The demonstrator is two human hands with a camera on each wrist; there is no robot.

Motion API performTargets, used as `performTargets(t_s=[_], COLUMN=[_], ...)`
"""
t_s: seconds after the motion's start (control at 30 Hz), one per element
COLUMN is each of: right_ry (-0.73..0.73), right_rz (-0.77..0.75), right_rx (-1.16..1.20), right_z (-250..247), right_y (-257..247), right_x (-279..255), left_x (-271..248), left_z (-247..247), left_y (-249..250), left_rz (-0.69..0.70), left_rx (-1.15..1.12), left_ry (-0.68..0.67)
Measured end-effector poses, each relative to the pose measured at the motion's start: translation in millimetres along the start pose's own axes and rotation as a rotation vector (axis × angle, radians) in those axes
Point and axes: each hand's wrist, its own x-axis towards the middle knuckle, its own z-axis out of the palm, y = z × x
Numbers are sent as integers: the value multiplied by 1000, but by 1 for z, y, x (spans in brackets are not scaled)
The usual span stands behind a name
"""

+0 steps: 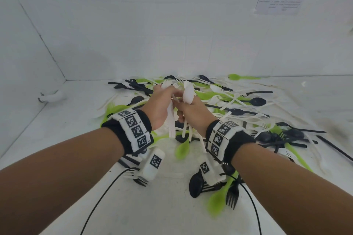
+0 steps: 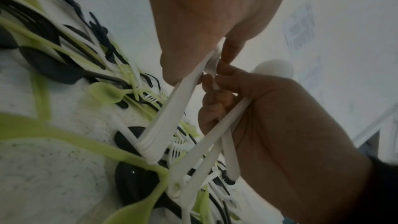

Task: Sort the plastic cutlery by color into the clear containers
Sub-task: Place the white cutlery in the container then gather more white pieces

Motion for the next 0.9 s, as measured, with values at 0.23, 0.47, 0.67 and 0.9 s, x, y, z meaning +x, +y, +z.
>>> performTargets(t_s=[0.23, 0.47, 0.67, 0.9], right_ry=[63, 261, 61, 15], right_rz=[192, 292, 95, -152], right_rx=[151, 59, -29, -234], right_z=[-18, -24, -4, 8], right_y=[-2, -1, 0, 2], right_x=[2, 10, 2, 1], left_x=[-7, -5, -6, -1], left_z=[-7, -13, -1, -4], left_y=[7, 9, 2, -2], left_rz=[36, 53, 30, 57], left_rx=[9, 19, -18, 65], left_ry=[129, 13, -57, 27])
